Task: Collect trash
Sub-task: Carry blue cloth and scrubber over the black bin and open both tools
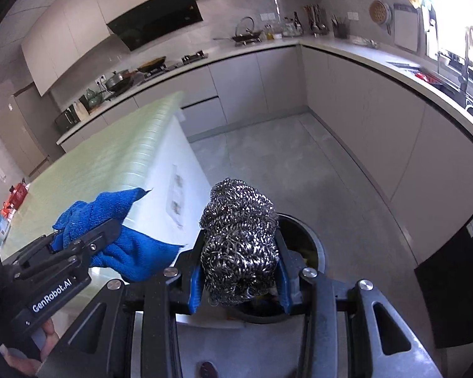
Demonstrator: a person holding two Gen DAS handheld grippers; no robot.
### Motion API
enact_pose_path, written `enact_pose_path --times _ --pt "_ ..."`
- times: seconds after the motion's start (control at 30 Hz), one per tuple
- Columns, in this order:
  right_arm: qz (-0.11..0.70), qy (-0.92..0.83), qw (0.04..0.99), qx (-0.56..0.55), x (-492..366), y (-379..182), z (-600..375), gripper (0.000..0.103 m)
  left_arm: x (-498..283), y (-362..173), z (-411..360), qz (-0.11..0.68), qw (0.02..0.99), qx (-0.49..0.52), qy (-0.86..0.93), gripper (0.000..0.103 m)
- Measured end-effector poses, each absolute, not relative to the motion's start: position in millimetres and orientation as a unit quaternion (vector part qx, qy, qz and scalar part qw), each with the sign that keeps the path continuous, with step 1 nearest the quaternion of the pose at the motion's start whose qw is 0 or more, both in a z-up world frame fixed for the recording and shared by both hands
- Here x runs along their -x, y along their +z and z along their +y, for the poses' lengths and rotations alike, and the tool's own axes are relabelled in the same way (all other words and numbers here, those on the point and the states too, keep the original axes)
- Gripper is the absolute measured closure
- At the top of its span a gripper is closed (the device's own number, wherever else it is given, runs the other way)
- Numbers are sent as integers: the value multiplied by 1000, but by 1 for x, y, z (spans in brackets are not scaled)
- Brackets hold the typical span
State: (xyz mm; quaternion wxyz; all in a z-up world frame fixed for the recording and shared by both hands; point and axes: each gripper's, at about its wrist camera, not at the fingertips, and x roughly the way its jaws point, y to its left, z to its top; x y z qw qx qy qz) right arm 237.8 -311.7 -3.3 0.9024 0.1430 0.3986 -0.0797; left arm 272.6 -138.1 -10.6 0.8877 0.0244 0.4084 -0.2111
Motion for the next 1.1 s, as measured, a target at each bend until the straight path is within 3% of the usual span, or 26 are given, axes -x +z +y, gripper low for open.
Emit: enact_pose_path --times 0.53,0.63,0.7,0.73,0.8,0.83,0.87,1.1 --pt "468 -8 870 -159 -281 -90 -380 63 -289 -95 -186 490 858 -38 -149 56" --pt "472 12 867 -161 -297 -110 -382 59 -299 -116 -188 500 854 -32 -142 55" --pt "473 15 867 -156 -307 -122 -381 55 -307 -133 -192 509 848 -32 -141 52" --pt "475 15 866 -156 -312 -129 -383 45 -310 -140 -194 515 845 -29 -140 47" --pt "475 10 865 -162 -322 -138 -392 33 -316 -153 -200 526 840 -30 -131 31" --pt "470 10 866 -168 -325 -138 -397 33 -320 -158 -202 533 837 -32 -118 20" --pt "463 9 868 -177 -326 -138 -403 33 -322 -161 -205 536 836 -32 -112 16" --pt "418 -28 890 -181 -294 -95 -423 33 -307 -109 -209 498 862 -25 -93 16"
